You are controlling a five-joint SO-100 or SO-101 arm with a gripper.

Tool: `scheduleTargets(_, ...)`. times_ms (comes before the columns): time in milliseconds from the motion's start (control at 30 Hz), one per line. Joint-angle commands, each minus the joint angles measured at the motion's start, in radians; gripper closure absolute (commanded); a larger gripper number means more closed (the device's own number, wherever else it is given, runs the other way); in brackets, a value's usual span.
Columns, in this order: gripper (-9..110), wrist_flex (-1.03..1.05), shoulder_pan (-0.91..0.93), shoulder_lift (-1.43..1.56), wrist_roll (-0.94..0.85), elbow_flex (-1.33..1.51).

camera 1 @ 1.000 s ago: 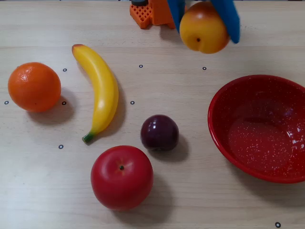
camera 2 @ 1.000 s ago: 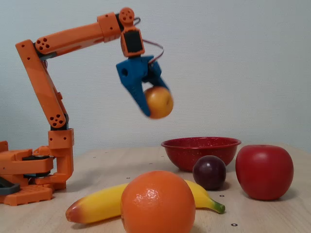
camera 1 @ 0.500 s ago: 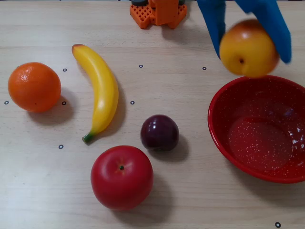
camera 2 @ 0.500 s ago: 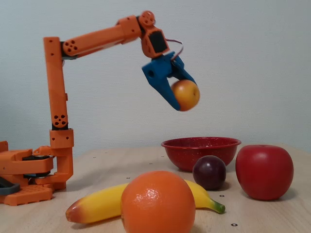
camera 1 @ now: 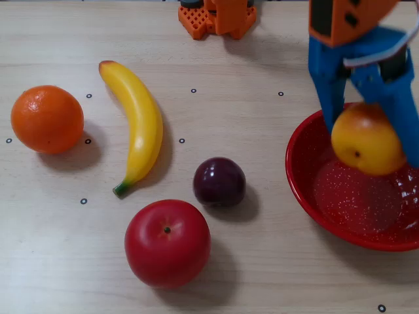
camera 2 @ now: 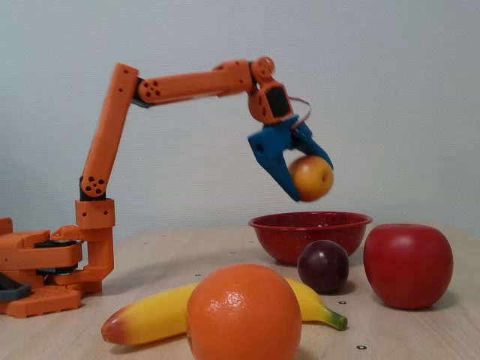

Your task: Put peach in the red bowl.

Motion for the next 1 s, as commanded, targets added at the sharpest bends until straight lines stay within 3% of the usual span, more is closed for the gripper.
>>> scheduleTargets(0, 102, -0.023, -0.037, 0.014, 0.026, -0.153)
scheduleTargets(333, 102, 0.13, -0.071, -0.232, 0.04, -0.41)
scheduleTargets(700, 102, 0.13, -0.061, -0.314, -0.044, -0.439)
scheduleTargets(733, 99, 0.132, -0.063, -0.314, -0.066, -0.426)
scheduleTargets(900, 58, 0.167, -0.064, -0.31, -0.087, -0.374)
scheduleTargets(967, 56, 0.163, -0.064, -0.308, -0.092, -0.373)
